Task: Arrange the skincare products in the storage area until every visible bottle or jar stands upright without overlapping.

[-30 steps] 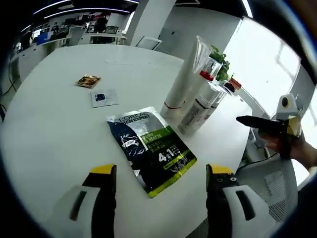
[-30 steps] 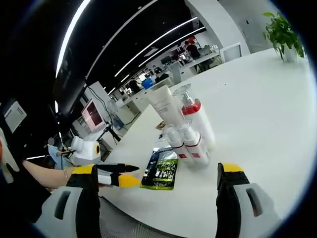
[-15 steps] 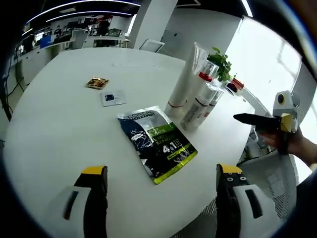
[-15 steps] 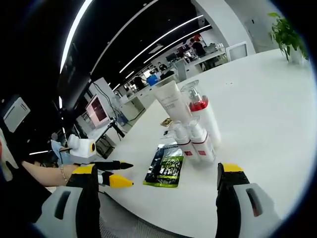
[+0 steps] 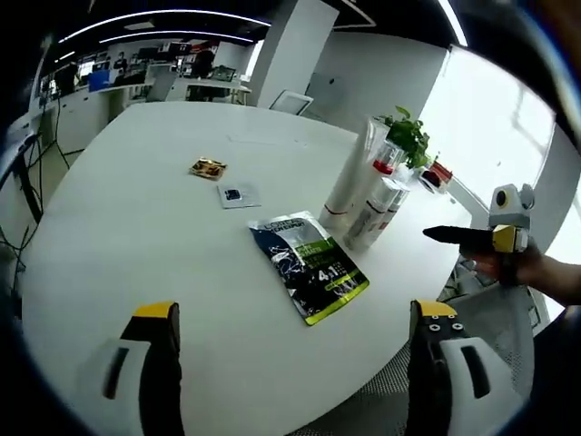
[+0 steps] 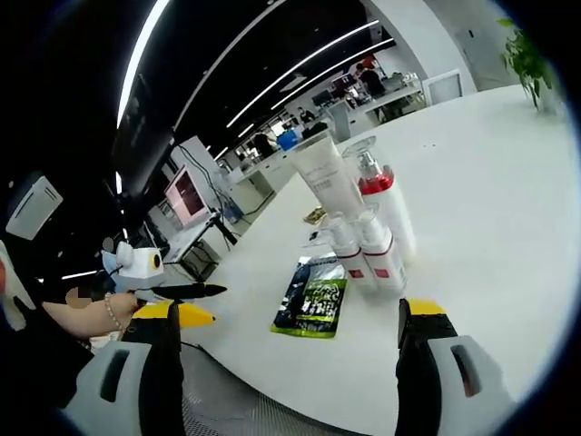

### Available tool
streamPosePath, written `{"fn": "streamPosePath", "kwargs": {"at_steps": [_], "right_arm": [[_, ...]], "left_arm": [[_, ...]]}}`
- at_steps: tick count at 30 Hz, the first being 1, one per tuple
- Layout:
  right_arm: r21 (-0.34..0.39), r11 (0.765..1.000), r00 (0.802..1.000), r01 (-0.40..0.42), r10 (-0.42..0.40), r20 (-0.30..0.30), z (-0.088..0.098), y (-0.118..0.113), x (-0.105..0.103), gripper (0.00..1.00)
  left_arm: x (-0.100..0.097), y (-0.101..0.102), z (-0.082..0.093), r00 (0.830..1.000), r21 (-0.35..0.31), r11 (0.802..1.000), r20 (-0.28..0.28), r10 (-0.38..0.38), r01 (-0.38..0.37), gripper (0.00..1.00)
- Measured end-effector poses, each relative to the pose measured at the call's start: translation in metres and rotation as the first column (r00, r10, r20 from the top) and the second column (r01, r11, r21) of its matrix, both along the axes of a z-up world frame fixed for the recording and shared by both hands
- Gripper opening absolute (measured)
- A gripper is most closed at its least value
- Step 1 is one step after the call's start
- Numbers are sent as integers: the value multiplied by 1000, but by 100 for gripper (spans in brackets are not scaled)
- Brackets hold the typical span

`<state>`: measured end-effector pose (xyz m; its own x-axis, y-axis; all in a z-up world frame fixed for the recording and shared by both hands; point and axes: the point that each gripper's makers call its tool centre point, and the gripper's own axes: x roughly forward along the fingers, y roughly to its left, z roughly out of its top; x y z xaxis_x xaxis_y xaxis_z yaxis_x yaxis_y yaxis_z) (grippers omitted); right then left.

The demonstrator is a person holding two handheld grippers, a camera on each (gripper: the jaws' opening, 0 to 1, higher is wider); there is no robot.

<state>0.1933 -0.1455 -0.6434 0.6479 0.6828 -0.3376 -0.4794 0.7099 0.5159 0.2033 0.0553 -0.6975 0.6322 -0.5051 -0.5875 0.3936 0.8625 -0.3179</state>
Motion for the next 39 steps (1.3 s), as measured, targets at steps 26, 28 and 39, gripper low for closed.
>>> {"fn": "streamPosePath", "kwargs": {"at_steps": [26,28,39], "right_arm": [[5,999,999,-38,38,-2,-2,3,-2,100],[6,999,999,-40,40,-7,-3,4,-3,100],[18,999,999,-41,41,-9,-3,5,-2,100]], "left_arm": [[-19,39,34,994,53,996,77,71,-75,98],[-20,40,29,995,64,995,67,72,-76,98],[-20,45,24,996,89,993,48,79,-83,98]]}}
